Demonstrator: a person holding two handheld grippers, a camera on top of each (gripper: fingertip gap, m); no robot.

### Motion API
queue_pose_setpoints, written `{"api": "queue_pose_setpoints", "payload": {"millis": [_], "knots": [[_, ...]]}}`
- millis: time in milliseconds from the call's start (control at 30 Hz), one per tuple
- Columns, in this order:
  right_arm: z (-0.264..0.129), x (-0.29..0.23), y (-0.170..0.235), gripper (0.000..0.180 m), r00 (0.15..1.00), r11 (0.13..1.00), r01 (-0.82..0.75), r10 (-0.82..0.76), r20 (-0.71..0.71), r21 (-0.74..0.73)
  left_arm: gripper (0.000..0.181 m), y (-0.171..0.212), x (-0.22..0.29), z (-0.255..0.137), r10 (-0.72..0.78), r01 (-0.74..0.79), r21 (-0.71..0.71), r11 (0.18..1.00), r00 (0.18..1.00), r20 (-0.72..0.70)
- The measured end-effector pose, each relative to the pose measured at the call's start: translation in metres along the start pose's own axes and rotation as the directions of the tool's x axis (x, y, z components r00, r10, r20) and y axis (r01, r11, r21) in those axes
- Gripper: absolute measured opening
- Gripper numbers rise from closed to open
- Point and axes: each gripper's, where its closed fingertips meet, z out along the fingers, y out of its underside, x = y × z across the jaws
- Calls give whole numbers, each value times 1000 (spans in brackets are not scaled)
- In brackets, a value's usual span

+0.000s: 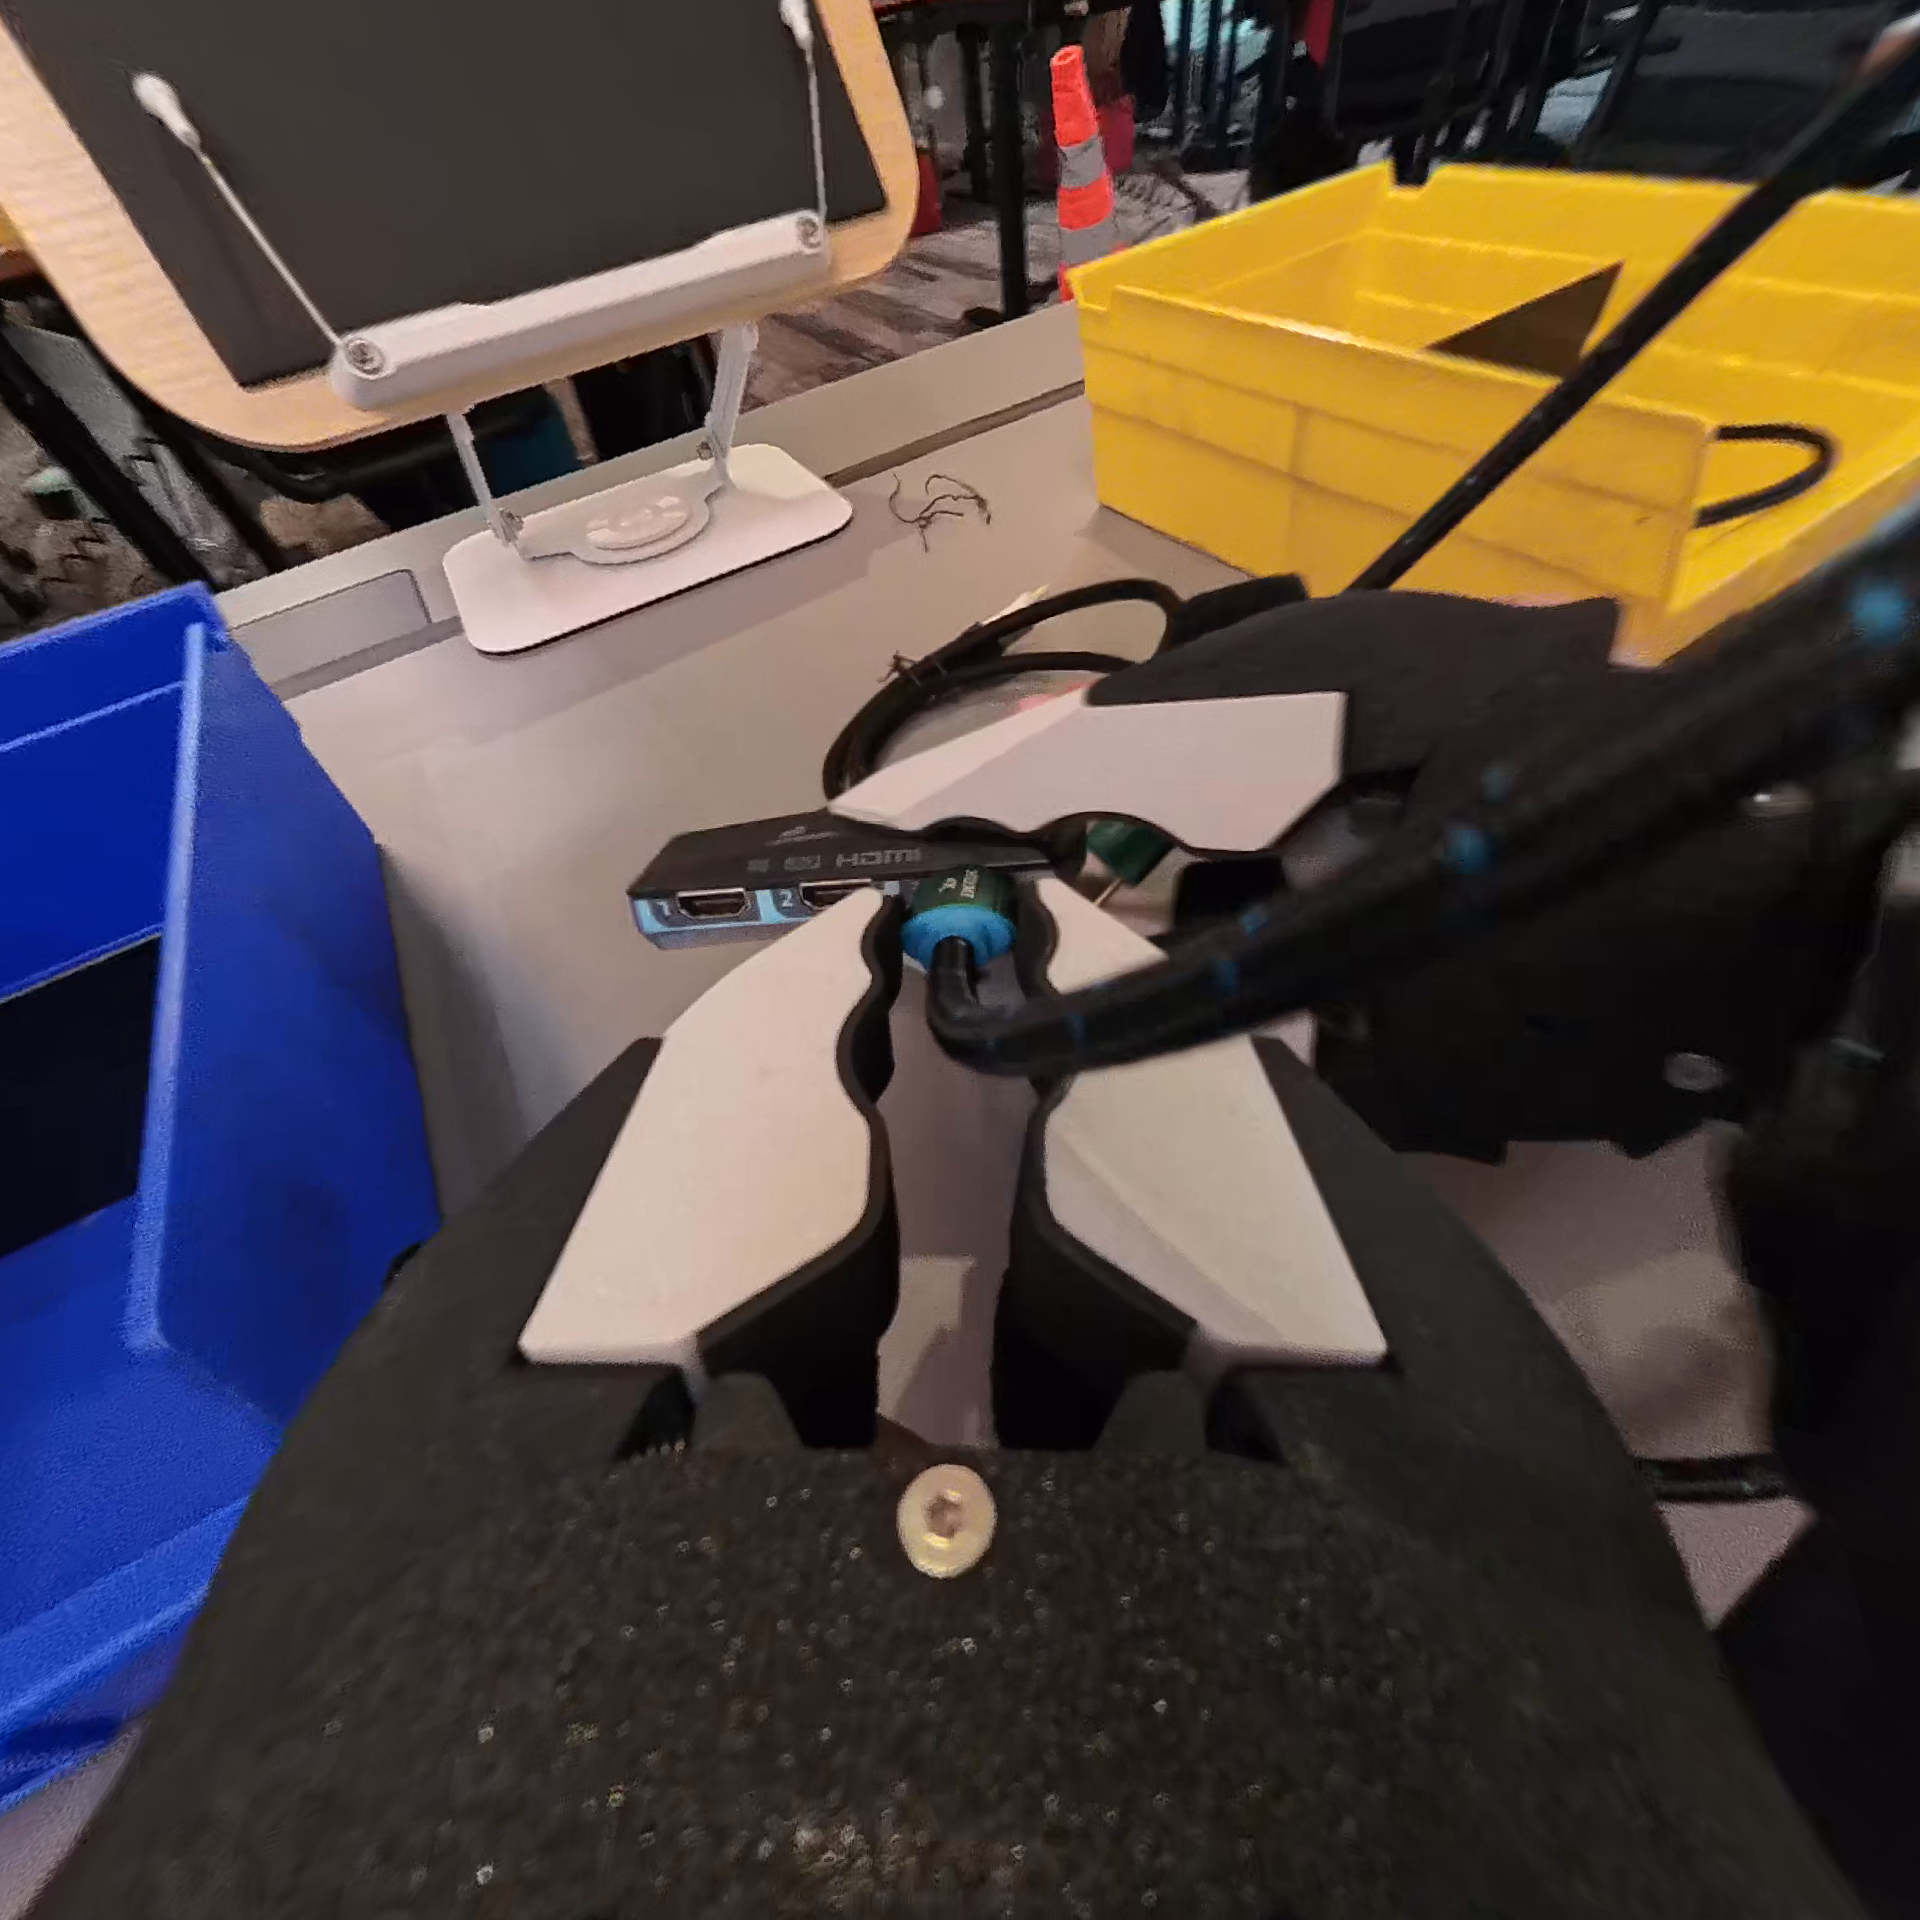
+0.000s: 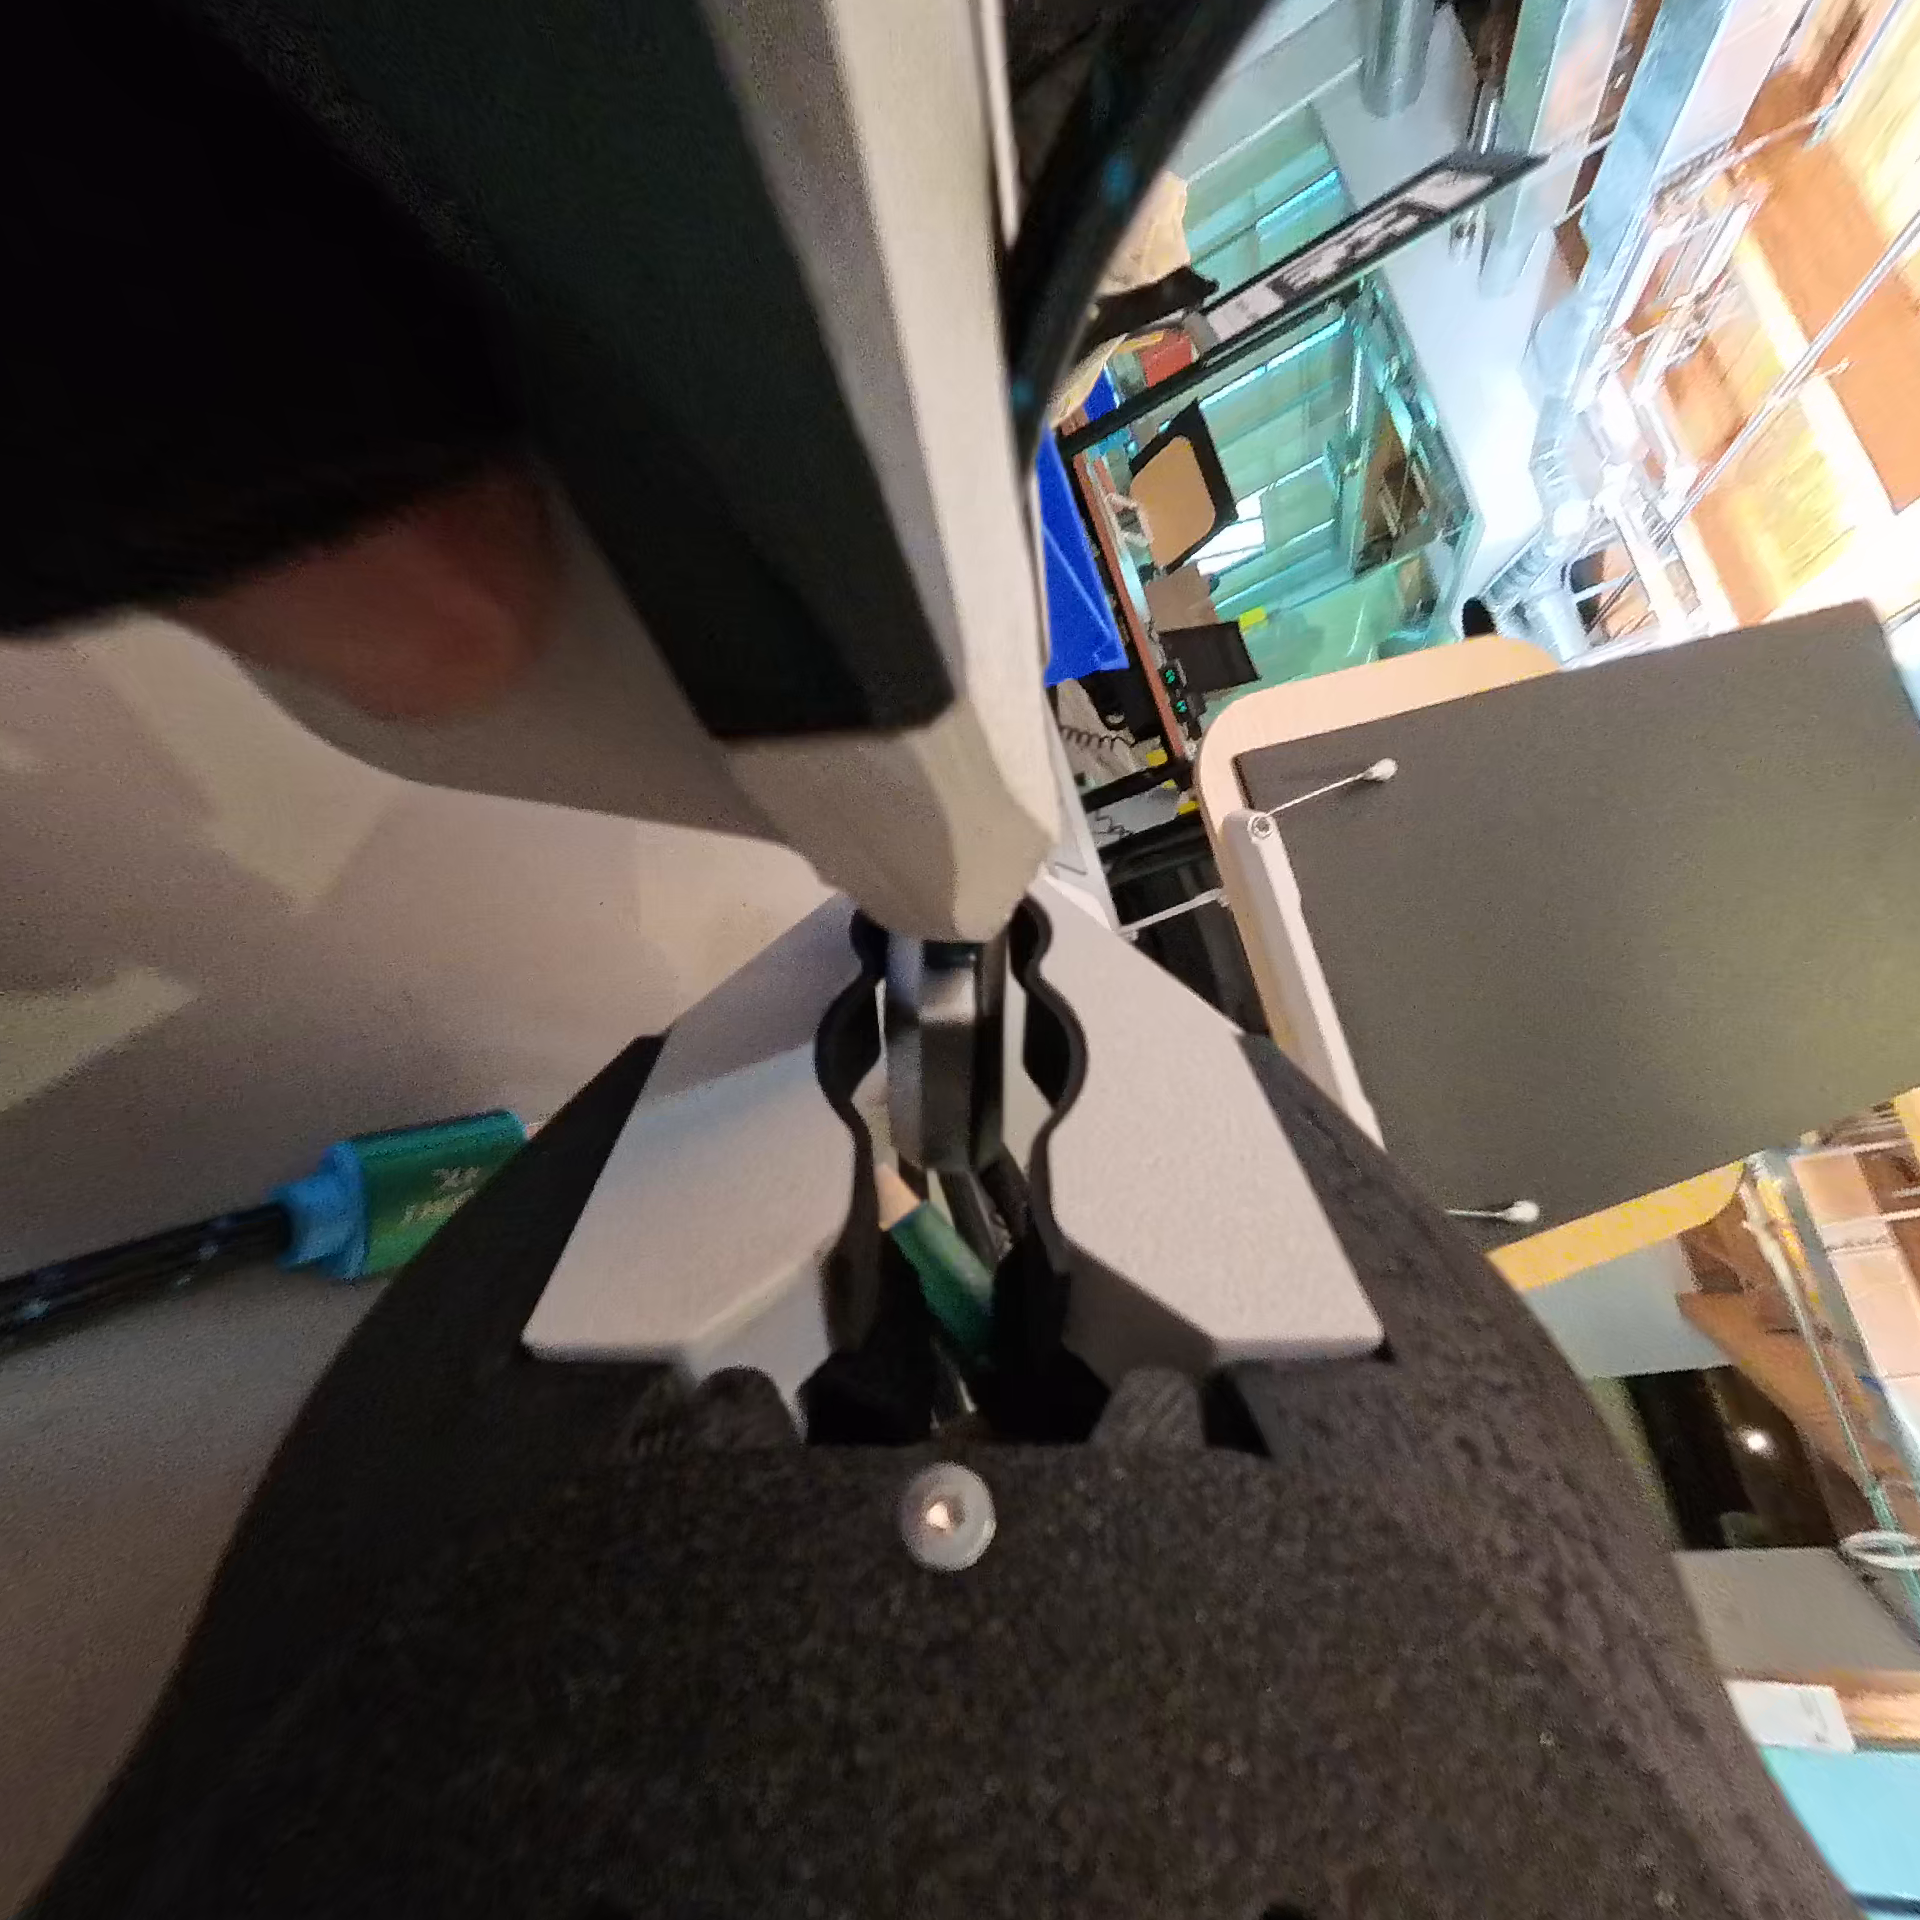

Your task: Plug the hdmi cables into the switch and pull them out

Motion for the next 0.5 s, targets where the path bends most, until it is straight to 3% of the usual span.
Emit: {"api": "queue_pose_setpoints", "payload": {"millis": [67, 333, 433, 500], "knots": [[-11, 6, -6, 35, 998, 999, 29, -27, -56, 24, 21, -1, -2, 0, 13, -13, 6, 1000, 1000, 10], [-8, -3, 1, 21, 1000, 999, 12, -11, -1, 35, 21, -2, 2, -5, -78, 78, 11, 997, 996, -42], [1, 8, 58, 20, 999, 989, 9, -15, -42, -146, 21, -21, -17, -27, -23, 20, 86, 996, 999, 28], [-7, 23, 44, 19, 996, 996, -77, 75, -57, -39, 21, -16, -25, -32, -39, 36, 82, 996, 999, 31]]}}
